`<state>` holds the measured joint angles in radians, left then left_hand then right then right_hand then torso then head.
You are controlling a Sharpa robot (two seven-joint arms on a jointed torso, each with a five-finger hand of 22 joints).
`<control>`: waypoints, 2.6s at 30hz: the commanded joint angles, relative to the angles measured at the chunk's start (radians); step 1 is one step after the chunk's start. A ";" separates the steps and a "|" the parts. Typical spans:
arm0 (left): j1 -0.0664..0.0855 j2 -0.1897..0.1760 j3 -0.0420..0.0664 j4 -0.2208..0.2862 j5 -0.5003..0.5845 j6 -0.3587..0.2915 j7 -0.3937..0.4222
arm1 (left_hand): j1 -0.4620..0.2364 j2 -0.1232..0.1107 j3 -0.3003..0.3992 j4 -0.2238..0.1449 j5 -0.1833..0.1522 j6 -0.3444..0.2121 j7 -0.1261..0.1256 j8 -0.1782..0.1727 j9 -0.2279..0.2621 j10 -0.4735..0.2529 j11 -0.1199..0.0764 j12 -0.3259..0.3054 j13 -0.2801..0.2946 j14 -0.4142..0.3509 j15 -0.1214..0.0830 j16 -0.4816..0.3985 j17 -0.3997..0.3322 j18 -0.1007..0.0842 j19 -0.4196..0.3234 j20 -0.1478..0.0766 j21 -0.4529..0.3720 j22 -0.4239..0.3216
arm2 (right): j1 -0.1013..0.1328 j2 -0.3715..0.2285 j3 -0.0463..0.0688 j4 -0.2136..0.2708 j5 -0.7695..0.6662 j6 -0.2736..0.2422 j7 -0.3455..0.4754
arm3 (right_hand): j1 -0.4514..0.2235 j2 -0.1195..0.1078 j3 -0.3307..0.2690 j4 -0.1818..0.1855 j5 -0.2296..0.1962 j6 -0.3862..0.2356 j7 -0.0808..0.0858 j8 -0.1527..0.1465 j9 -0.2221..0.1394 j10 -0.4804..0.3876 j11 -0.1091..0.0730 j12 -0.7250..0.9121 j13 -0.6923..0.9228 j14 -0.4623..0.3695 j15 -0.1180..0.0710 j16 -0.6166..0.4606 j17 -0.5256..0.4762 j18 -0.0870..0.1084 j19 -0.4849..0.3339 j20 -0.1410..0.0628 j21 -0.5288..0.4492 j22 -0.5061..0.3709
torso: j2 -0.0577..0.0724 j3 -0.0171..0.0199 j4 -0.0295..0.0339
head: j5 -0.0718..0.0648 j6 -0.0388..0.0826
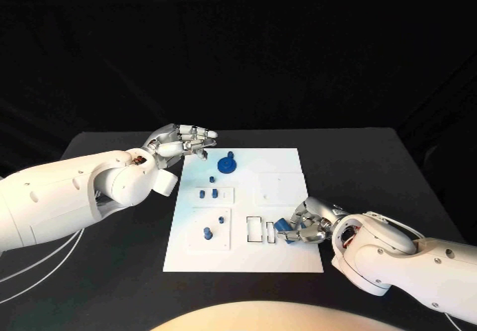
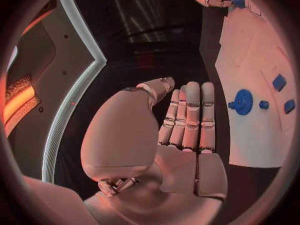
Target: Assemble the parts on the task board
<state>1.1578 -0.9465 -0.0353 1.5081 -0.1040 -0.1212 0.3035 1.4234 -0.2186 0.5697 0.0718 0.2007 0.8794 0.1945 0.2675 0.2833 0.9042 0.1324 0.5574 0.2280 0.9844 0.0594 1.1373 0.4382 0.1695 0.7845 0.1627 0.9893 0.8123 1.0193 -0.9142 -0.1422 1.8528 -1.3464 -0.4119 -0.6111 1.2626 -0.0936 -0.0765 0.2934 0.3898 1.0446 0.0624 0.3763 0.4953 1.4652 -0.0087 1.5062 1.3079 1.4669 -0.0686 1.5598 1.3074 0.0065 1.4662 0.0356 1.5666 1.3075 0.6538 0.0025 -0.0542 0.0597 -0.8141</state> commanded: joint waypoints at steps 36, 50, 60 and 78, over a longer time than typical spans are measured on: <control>0.000 0.007 0.000 0.000 0.001 0.022 -0.006 | -0.002 0.001 0.002 0.001 0.007 -0.009 -0.001 0.007 -0.002 -0.004 -0.004 0.006 -0.002 -0.008 0.001 0.001 -0.001 0.014 0.005 0.002 -0.008 -0.002 | 0.027 0.149 0.000 -0.038 0.094 -0.012 -0.004 | -0.070 0.026 0.000 0.001 -0.007 0.028 -0.014 0.033 0.005 0.068 -0.014 -0.002 0.208 0.099 -0.016 0.003 0.241 -0.007 0.105 -0.013 0.004 0.263 | 0.000 0.0004 -0.0004 | 0.006 0.003; 0.000 0.005 0.000 0.000 0.001 0.023 -0.008 | -0.002 0.002 0.003 0.001 0.007 -0.009 0.000 0.008 -0.002 -0.004 -0.004 0.007 -0.002 -0.009 0.001 0.001 -0.002 0.014 0.006 0.002 -0.008 -0.003 | 0.027 0.163 0.000 -0.054 0.085 0.051 -0.017 | -0.164 0.002 -0.041 0.002 -0.105 0.022 -0.013 0.055 0.007 0.065 -0.014 -0.013 0.204 0.098 -0.015 0.001 0.236 -0.007 0.105 -0.012 0.004 0.263 | 0.001 0.0001 -0.0010 | 0.009 0.001; 0.000 0.003 0.000 -0.001 0.001 0.023 -0.009 | -0.002 0.002 0.003 0.001 0.007 -0.009 0.000 0.008 -0.002 -0.004 -0.004 0.007 -0.002 -0.009 0.001 0.001 -0.002 0.014 0.006 0.002 -0.008 -0.003 | 0.027 0.161 0.000 -0.050 0.073 0.036 -0.013 | -0.255 -0.026 -0.059 0.005 -0.171 0.014 -0.013 0.072 0.010 0.064 -0.013 -0.017 0.204 0.099 -0.015 0.002 0.238 -0.007 0.105 -0.011 0.004 0.263 | 0.000 0.0004 -0.0005 | 0.010 0.000; 0.000 -0.001 0.000 -0.003 0.001 0.019 -0.012 | -0.003 0.003 0.003 0.003 0.007 -0.010 0.000 0.008 -0.003 -0.006 -0.003 0.008 -0.003 -0.009 0.002 0.001 -0.002 0.014 0.006 0.002 -0.010 -0.004 | 0.025 0.099 0.000 0.007 0.069 0.028 0.085 | -0.123 -0.016 -0.012 -0.001 -0.179 0.003 -0.014 0.089 0.008 0.068 -0.015 -0.014 0.211 0.100 -0.016 0.004 0.244 -0.007 0.105 -0.012 0.004 0.263 | 0.001 0.0008 -0.0013 | 0.016 -0.001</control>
<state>1.1576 -0.9479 -0.0358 1.5038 -0.1050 -0.1140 0.2880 1.4235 -0.2186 0.5698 0.0717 0.2054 0.8758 0.1981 0.2712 0.2816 0.9043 0.1324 0.5614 0.2266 0.9808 0.0630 1.1373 0.4368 0.1695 0.7845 0.1627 0.9858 0.8095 1.0453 -0.8105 -0.1425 1.8518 -1.2731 -0.3933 -0.5872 1.1269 -0.1094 -0.0918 0.2921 0.2112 1.0536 0.0465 0.4608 0.5045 1.4652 -0.0159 1.4928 1.3075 1.4682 -0.0772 1.5597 1.3074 0.0067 1.4662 0.0289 1.5665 1.3076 0.6543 0.0035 -0.0547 0.0740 -0.8145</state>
